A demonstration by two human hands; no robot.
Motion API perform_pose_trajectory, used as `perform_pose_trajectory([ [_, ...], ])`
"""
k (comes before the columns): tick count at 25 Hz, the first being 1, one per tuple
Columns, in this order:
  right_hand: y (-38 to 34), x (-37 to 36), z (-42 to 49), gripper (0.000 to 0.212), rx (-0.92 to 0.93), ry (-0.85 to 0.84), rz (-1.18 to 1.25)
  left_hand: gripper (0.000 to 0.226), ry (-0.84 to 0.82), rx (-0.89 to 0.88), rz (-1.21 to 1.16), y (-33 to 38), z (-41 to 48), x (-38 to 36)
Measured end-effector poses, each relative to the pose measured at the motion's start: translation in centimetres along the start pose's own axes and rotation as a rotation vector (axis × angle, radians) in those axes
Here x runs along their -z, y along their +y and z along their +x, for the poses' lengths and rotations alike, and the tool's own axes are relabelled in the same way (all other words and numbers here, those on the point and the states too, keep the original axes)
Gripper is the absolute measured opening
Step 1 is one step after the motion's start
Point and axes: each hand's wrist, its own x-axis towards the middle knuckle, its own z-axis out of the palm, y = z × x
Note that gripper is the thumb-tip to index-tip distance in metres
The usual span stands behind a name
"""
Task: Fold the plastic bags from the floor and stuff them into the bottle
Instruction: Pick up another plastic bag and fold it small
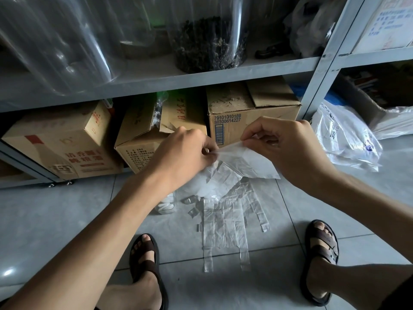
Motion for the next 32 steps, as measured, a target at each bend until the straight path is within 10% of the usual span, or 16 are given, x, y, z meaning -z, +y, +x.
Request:
perform_pose_trajectory([
  [12,-0.5,-0.5,-0.5,0.007,0.172,-0.020,-0.139,0.027,0.009,0.021,-0.107,0.0,0.0,0.5],
  [17,-1.3,-0.5,-1.0,0.022,0.291,-0.271,-0.097,0.032,-0.016,0.028,-0.099,-0.4,0.2,0.8],
  [22,-0.1,0.0,-0.1,0.014,0.016,-0.038,0.028,0.031,0.034,-0.139,-0.050,0.0,-0.4,0.7],
  [32,1.4,-0.6,0.4,0.014,-0.228,-0.277,0.252,0.032,0.075,-0.322,-0.033,0.9,-0.8,0.1],
])
